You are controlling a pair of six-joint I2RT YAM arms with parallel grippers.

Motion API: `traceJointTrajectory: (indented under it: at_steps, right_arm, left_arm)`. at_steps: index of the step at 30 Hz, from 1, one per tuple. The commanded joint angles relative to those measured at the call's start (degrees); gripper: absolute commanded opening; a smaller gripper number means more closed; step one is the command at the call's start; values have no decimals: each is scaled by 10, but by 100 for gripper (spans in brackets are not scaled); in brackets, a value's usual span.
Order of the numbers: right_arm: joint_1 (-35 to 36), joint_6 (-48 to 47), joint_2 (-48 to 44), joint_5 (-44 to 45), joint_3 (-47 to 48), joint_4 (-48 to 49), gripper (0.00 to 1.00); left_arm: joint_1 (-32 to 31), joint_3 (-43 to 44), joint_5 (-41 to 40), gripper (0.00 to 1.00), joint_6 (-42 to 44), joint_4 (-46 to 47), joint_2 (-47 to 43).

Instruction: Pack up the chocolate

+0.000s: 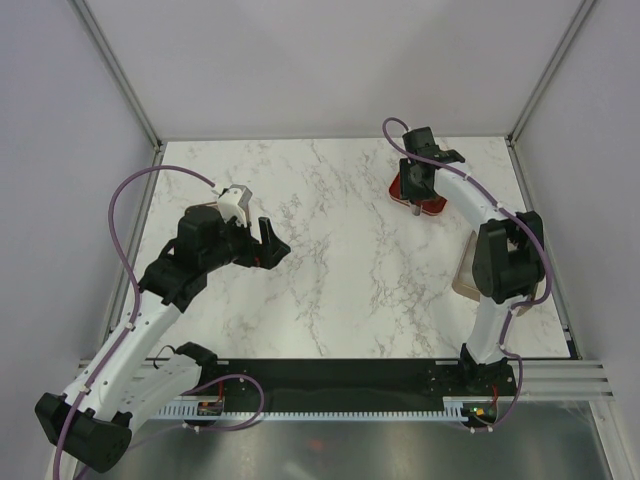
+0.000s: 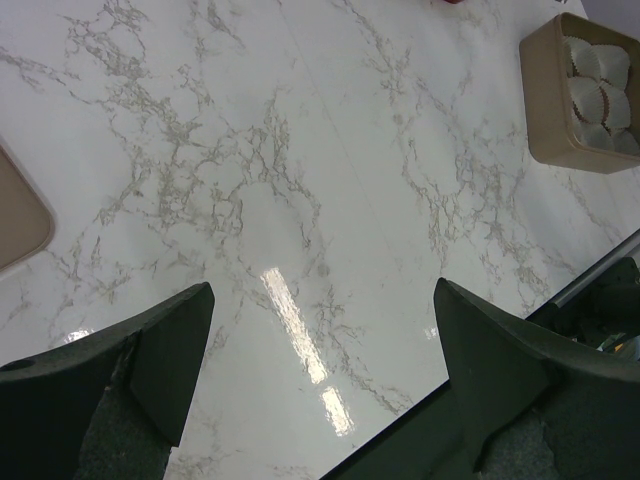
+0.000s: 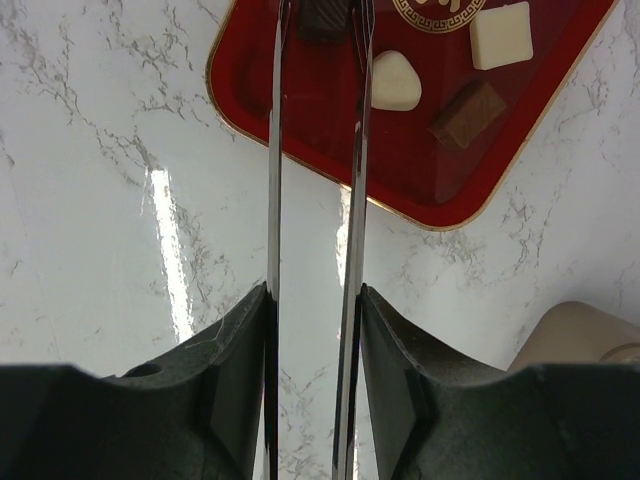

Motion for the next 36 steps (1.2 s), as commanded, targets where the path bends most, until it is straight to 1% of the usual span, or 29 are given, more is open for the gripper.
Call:
traceJointTrajectory:
  at_steps: [1, 8, 10, 19, 29, 35, 36]
  right_arm:
    - [4, 6, 4, 15, 6, 18, 47]
    - [4, 5, -4, 13, 1, 16, 38]
    - [4, 2, -12, 14, 0, 11, 35]
    - [4, -20, -68, 10, 6, -27, 27]
    - [1, -19, -167, 13, -25, -128, 24]
    - [-32, -11, -235, 37, -58, -202, 25]
    - [-50, -11, -251, 38, -65, -208, 25]
  left_arm:
    - [-1, -2, -8, 99, 9, 17, -4]
    - [-1, -2, -9, 99, 9, 17, -6]
    - [-1, -2, -9, 99, 9, 17, -6]
    - [-1, -2, -8, 99, 8, 17, -7]
    - [-1, -2, 2, 99, 7, 17, -8]
    - [-1, -2, 3, 99, 5, 17, -14]
    - [-1, -2, 1, 99, 6, 17, -14]
